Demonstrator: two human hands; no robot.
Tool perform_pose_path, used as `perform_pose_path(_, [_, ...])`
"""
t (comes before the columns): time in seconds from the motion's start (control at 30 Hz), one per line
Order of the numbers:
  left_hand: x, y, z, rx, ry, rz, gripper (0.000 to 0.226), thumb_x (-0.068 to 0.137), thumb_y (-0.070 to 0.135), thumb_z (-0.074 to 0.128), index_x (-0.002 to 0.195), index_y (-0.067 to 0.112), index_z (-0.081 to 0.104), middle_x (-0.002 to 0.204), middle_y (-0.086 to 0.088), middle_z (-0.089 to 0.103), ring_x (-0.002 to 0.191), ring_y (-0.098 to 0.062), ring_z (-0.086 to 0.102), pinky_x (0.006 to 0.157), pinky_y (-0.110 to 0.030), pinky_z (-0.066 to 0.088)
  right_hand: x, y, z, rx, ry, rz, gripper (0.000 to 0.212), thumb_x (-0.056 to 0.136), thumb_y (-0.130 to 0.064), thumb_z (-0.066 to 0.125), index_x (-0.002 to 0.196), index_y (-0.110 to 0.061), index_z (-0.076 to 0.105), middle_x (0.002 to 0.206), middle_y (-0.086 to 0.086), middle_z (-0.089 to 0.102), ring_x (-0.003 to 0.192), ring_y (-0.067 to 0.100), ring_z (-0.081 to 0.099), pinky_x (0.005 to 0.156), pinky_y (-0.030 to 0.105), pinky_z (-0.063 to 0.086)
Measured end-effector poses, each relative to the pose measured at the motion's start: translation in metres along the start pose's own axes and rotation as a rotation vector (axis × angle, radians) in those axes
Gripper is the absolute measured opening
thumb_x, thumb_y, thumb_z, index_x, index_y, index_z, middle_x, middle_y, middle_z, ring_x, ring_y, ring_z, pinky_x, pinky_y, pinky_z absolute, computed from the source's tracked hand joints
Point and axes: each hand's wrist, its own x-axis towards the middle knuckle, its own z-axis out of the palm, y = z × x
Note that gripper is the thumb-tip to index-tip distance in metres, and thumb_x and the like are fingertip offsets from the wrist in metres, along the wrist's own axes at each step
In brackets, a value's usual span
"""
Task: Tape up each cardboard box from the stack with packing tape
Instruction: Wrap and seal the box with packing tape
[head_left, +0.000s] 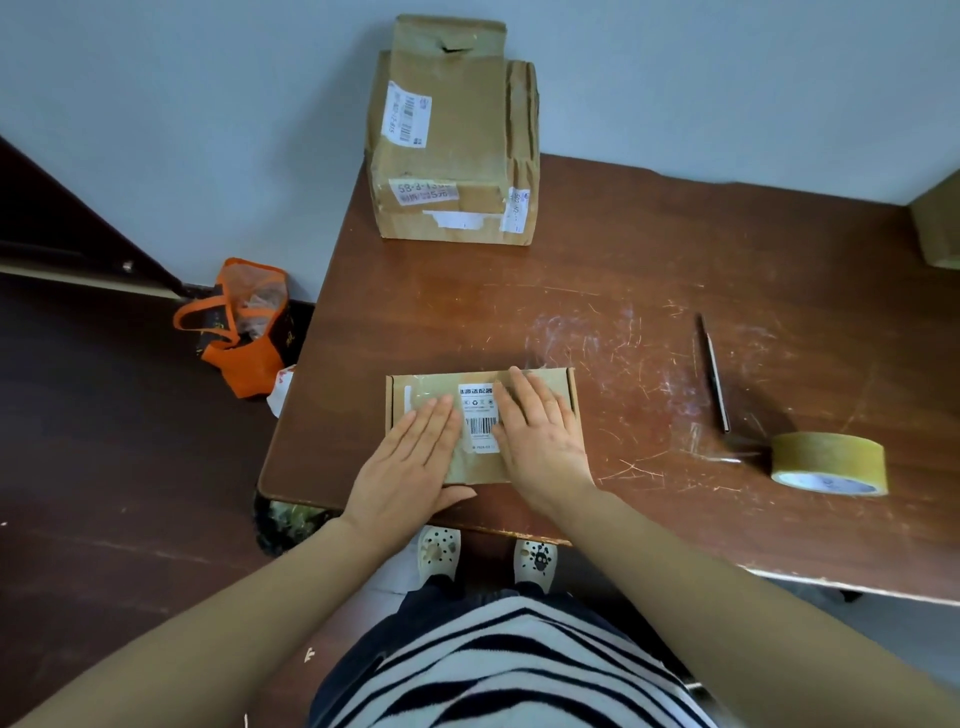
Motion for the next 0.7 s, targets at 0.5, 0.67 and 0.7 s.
perform_pose_path(0.5, [0.009, 0.017, 0.002, 0.048, 0.025, 0.040, 0.079, 0.090, 0.056, 0.027, 0.143, -0.002, 0.029, 0.150, -0.018, 0.033, 0.139, -0.026, 0.036, 0.116, -0.039, 0.016, 0.030, 0.028, -0.003, 0.116, 0.018, 0.116, 0.047, 0.105, -0.027, 0.018, 0.151, -0.015, 0.020, 0.157, 0.003, 0.019, 0.146, 0.020, 0.004, 0.119, 0.031, 0.002])
perform_pose_path(0.67, [0.000, 0.002, 0.001, 0.041, -0.019, 0.017, 0.081, 0.089, 0.058, 0.027, 0.144, -0.002, 0.026, 0.150, -0.018, 0.033, 0.141, -0.027, 0.032, 0.118, -0.038, 0.011, 0.029, 0.029, 0.000, 0.093, 0.024, 0.106, 0.048, 0.105, -0.027, 0.018, 0.151, -0.015, 0.019, 0.157, 0.003, 0.018, 0.146, 0.020, 0.005, 0.118, 0.030, 0.002])
perform_pose_path(0.7, [-0.003, -0.004, 0.001, 0.043, -0.019, -0.002, 0.082, 0.089, 0.059, 0.026, 0.144, -0.002, 0.026, 0.150, -0.018, 0.034, 0.140, -0.027, 0.031, 0.118, -0.037, 0.011, 0.030, 0.029, 0.000, 0.090, 0.025, 0.104, 0.048, 0.105, -0.028, 0.018, 0.151, -0.015, 0.019, 0.158, 0.002, 0.018, 0.146, 0.020, 0.005, 0.118, 0.030, 0.002])
